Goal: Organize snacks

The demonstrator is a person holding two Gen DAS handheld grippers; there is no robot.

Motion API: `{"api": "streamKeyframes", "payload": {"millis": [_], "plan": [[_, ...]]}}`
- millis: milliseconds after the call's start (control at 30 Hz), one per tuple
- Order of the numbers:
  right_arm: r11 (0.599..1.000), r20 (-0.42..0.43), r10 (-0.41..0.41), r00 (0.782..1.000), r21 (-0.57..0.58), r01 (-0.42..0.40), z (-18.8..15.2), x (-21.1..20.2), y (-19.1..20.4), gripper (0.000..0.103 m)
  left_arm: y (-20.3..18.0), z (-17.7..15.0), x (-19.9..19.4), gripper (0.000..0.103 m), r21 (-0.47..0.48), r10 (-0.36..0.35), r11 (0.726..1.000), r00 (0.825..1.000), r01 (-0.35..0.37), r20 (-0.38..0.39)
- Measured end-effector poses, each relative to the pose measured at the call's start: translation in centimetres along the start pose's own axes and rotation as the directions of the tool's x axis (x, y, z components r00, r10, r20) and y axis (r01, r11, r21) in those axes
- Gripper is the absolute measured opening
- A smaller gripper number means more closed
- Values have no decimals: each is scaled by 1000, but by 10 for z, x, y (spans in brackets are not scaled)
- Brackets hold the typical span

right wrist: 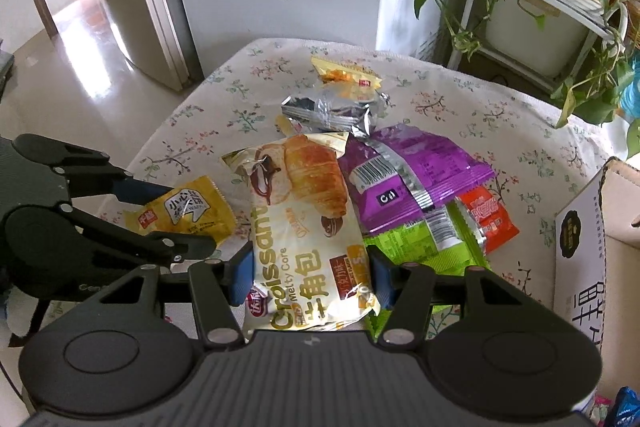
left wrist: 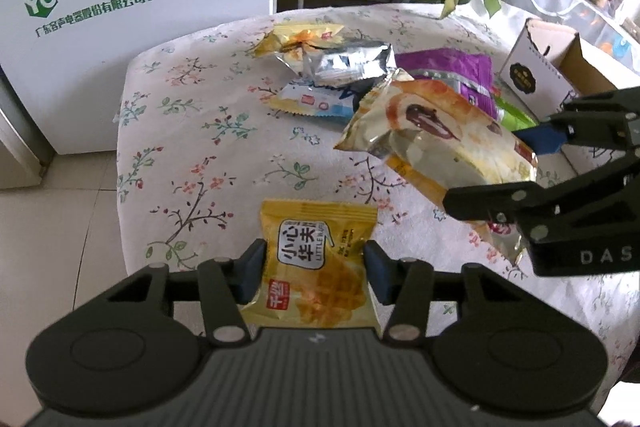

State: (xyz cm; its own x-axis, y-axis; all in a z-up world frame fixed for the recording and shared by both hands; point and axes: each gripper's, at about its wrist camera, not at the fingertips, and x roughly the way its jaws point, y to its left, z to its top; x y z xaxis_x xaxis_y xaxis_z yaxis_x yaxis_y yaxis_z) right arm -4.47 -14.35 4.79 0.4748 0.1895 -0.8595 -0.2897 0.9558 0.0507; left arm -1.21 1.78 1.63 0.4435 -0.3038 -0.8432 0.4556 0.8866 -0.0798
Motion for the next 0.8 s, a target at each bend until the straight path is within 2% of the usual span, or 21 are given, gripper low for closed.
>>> {"api": "streamKeyframes", "payload": {"millis": [333, 800], "plan": [[999, 35, 23, 999, 29, -24, 3, -17, -5, 63, -2, 11, -15, 51, -51, 5, 999, 998, -2, 57], [996, 95, -17, 995, 85, 9, 8, -46, -21, 63, -15, 31, -30, 51, -92, 17, 996, 991, -5, 135]]}}
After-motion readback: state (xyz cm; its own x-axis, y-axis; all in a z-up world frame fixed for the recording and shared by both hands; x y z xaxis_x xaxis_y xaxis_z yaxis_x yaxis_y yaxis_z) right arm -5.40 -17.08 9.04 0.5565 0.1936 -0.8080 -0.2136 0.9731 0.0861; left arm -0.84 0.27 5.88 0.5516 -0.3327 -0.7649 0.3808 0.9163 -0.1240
